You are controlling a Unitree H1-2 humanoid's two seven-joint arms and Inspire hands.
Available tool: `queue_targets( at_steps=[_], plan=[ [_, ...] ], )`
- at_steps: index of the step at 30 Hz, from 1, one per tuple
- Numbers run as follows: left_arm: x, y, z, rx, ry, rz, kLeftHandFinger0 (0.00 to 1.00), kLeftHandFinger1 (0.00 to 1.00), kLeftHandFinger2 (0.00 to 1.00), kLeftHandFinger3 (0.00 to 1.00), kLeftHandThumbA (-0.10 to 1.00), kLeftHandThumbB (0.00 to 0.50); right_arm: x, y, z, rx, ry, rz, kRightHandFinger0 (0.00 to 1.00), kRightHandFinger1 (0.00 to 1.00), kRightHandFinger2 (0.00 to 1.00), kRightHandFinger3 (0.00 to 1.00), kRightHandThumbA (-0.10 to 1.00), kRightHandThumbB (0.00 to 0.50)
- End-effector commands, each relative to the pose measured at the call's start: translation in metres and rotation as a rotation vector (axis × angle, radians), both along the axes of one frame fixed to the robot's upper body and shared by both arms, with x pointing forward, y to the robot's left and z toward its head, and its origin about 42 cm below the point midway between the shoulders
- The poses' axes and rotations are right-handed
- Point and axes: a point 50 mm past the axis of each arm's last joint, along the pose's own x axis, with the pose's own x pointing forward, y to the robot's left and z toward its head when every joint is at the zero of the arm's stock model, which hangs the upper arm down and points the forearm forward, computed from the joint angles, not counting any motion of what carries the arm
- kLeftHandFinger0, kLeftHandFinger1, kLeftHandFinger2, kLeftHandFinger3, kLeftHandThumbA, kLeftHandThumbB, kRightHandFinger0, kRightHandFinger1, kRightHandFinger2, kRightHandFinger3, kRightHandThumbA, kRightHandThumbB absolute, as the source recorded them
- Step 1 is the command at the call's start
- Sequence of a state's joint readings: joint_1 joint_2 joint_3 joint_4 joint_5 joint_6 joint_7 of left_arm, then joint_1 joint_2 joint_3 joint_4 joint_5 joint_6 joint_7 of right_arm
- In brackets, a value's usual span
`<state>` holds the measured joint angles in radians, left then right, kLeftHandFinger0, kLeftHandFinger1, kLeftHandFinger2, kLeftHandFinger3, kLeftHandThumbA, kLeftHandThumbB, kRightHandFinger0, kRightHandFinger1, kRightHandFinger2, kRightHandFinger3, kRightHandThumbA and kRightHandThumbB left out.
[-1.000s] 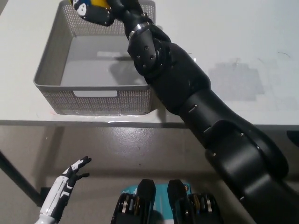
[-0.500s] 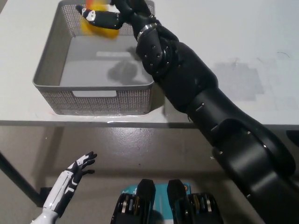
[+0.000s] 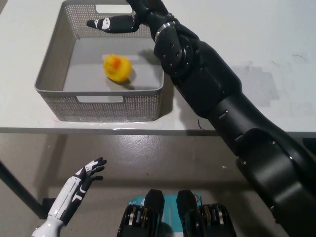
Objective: Use the right hand to pick up a yellow duck toy and place it into a container on the left hand side
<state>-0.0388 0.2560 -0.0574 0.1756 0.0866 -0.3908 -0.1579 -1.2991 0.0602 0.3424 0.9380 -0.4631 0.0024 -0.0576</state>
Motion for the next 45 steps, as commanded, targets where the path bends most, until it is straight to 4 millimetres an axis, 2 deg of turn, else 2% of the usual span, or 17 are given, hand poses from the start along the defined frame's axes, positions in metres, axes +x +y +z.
queue_targets(
  at_steps=[1, 5, 9, 10, 11, 13, 17, 20, 21, 24, 27, 28, 30, 35, 41, 44, 45],
  plan=[
    [0.009, 0.006, 0.017, 0.048, -0.048, -0.027, 0.83, 0.88, 1.0, 1.0, 1.0, 0.247, -0.001, -0.016, 0.046, 0.021, -0.11, -0.002, 1.0, 1.0, 1.0, 1.0, 1.0, 0.418],
    [0.012, 0.006, 0.02, 0.06, -0.056, -0.038, 0.82, 0.87, 1.0, 1.0, 1.0, 0.238, -0.017, -0.058, 0.071, 0.08, -0.206, -0.021, 1.0, 1.0, 1.0, 1.0, 1.0, 0.358],
    [0.016, 0.006, 0.023, 0.07, -0.069, -0.051, 0.8, 0.85, 1.0, 1.0, 1.0, 0.227, -0.036, -0.102, 0.09, 0.13, -0.304, -0.042, 1.0, 1.0, 1.0, 1.0, 1.0, 0.362],
    [0.017, 0.005, 0.022, 0.071, -0.069, -0.052, 0.8, 0.84, 1.0, 1.0, 1.0, 0.231, -0.047, -0.12, 0.096, 0.142, -0.327, -0.053, 1.0, 1.0, 1.0, 1.0, 1.0, 0.349],
    [0.017, 0.005, 0.022, 0.071, -0.069, -0.052, 0.8, 0.84, 1.0, 1.0, 1.0, 0.231, -0.047, -0.12, 0.096, 0.142, -0.327, -0.053, 1.0, 1.0, 1.0, 1.0, 1.0, 0.349],
    [0.02, 0.007, 0.025, 0.09, -0.073, -0.052, 0.8, 0.83, 0.99, 1.0, 1.0, 0.234, -0.069, -0.162, 0.104, 0.177, -0.407, -0.086, 1.0, 1.0, 1.0, 1.0, 1.0, 0.342],
    [0.023, 0.011, 0.029, 0.112, -0.077, -0.06, 0.79, 0.83, 0.98, 1.0, 1.0, 0.224, -0.114, -0.227, 0.086, 0.335, -0.489, -0.119, 1.0, 1.0, 1.0, 1.0, 1.0, 0.29],
    [0.025, 0.012, 0.031, 0.113, -0.069, -0.062, 0.79, 0.83, 0.99, 1.0, 1.0, 0.232, -0.14, -0.251, 0.065, 0.447, -0.509, -0.121, 1.0, 1.0, 1.0, 1.0, 1.0, 0.301],
    [0.026, 0.013, 0.032, 0.113, -0.063, -0.064, 0.79, 0.84, 1.0, 1.0, 1.0, 0.232, -0.156, -0.26, 0.05, 0.525, -0.521, -0.098, 1.0, 1.0, 1.0, 1.0, 0.96, 0.286],
    [0.03, 0.013, 0.034, 0.113, -0.064, -0.069, 0.79, 0.84, 1.0, 1.0, 1.0, 0.22, -0.185, -0.271, 0.026, 0.601, -0.528, -0.08, 1.0, 1.0, 1.0, 1.0, 1.0, 0.299],
    [0.033, 0.012, 0.034, 0.101, -0.07, -0.07, 0.78, 0.84, 1.0, 1.0, 1.0, 0.202, -0.22, -0.278, -0.013, 0.732, -0.453, -0.016, 1.0, 1.0, 1.0, 1.0, 0.93, 0.304],
    [0.033, 0.012, 0.034, 0.1, -0.071, -0.069, 0.77, 0.84, 1.0, 1.0, 1.0, 0.208, -0.227, -0.278, -0.021, 0.764, -0.427, -0.001, 1.0, 1.0, 1.0, 1.0, 0.89, 0.327],
    [0.033, 0.012, 0.032, 0.099, -0.074, -0.065, 0.76, 0.84, 1.0, 1.0, 1.0, 0.206, -0.242, -0.276, -0.043, 0.814, -0.375, 0.018, 1.0, 1.0, 1.0, 1.0, 0.88, 0.324],
    [0.035, 0.01, 0.03, 0.09, -0.077, -0.06, 0.75, 0.84, 1.0, 1.0, 1.0, 0.209, -0.256, -0.27, -0.092, 0.86, -0.31, 0.036, 1.0, 1.0, 1.0, 1.0, 0.97, 0.319],
    [0.038, 0.01, 0.029, 0.082, -0.084, -0.05, 0.74, 0.84, 1.0, 1.0, 1.0, 0.233, -0.275, -0.252, -0.155, 0.932, -0.088, 0.125, 1.0, 1.0, 1.0, 1.0, 0.94, 0.334],
    [0.034, 0.012, 0.027, 0.074, -0.079, -0.044, 0.74, 0.84, 1.0, 1.0, 1.0, 0.242, -0.281, -0.239, -0.192, 0.944, -0.011, 0.077, 1.0, 1.0, 1.0, 1.0, 1.0, 0.307],
    [0.033, 0.012, 0.026, 0.072, -0.079, -0.041, 0.74, 0.84, 1.0, 1.0, 1.0, 0.238, -0.284, -0.232, -0.207, 0.957, 0.014, 0.048, 1.0, 1.0, 1.0, 1.0, 1.0, 0.323]
  ],
)
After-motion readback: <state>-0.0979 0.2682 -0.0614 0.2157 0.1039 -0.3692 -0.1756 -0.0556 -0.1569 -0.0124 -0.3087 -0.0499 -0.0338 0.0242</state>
